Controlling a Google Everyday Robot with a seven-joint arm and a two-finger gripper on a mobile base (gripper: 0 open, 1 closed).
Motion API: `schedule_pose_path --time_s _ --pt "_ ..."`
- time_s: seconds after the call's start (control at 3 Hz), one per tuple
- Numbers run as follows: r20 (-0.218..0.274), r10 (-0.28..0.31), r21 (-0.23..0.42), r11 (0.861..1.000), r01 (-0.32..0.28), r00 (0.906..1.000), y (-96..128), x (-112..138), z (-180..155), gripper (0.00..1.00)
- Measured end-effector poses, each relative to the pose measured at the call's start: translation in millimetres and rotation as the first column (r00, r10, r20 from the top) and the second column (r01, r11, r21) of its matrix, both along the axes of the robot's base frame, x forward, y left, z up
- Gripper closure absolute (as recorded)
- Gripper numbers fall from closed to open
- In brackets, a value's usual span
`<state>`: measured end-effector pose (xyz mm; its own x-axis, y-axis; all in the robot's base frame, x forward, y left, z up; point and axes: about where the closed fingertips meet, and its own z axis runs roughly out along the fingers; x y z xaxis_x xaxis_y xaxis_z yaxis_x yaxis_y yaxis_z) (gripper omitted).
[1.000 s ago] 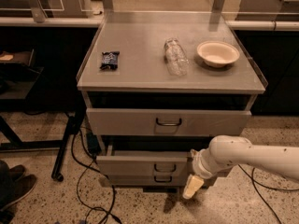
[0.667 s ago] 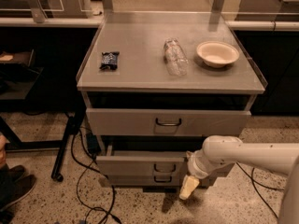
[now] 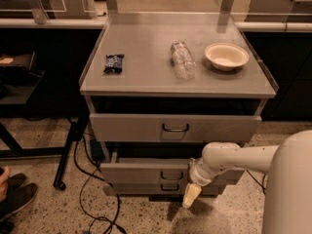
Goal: Open middle drawer
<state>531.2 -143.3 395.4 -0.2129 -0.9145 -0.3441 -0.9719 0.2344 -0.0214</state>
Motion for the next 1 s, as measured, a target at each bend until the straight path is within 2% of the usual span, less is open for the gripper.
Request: schedule_pose_path --time_s 1.0 --pt "-0.021 -0.002 -0.012 1.0 0.002 0.9998 -4.6 -7.6 2.1 0.0"
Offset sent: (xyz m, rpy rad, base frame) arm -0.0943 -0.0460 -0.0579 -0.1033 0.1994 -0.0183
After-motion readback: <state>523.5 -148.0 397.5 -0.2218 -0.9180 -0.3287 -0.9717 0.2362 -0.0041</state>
